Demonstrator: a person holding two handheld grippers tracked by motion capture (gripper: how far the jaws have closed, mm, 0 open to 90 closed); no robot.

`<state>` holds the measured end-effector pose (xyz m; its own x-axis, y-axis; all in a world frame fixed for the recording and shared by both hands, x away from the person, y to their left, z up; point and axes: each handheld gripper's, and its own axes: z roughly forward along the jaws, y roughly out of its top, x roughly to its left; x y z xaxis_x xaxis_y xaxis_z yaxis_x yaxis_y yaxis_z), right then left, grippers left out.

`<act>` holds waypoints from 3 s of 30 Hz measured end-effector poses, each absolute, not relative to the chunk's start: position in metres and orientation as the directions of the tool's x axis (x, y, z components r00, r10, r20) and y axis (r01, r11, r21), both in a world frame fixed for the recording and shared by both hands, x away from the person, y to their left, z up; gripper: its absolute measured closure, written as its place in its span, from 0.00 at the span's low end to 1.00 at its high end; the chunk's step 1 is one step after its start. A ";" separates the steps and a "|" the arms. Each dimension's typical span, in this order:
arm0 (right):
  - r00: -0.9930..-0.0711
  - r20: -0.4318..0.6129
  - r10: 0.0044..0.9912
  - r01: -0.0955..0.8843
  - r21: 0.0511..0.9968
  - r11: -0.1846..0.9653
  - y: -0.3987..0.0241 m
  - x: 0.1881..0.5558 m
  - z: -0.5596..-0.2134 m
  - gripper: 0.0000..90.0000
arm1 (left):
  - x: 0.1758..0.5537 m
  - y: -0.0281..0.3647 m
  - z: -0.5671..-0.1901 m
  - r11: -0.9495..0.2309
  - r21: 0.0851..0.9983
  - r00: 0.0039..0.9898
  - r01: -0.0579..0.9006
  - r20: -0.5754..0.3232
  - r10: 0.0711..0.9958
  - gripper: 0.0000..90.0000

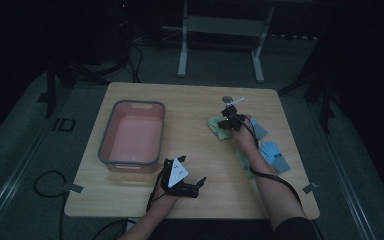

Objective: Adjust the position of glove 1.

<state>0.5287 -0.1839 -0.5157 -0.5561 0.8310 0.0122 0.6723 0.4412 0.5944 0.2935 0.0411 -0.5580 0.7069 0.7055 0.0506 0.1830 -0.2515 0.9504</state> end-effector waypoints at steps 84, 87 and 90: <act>-0.469 0.003 0.883 0.659 0.667 0.348 -0.183 0.408 -0.487 0.65 | 0.291 0.039 -0.558 -0.268 0.949 0.709 0.168 0.073 0.701 0.01; -0.484 -0.016 0.875 0.652 0.661 0.372 -0.197 0.409 -0.484 0.64 | 0.292 0.039 -0.558 -0.268 0.948 0.709 0.170 0.071 0.701 0.01; -0.494 -0.040 0.868 0.641 0.659 0.395 -0.208 0.406 -0.481 0.64 | 0.291 0.039 -0.558 -0.271 0.948 0.710 0.168 0.074 0.701 0.01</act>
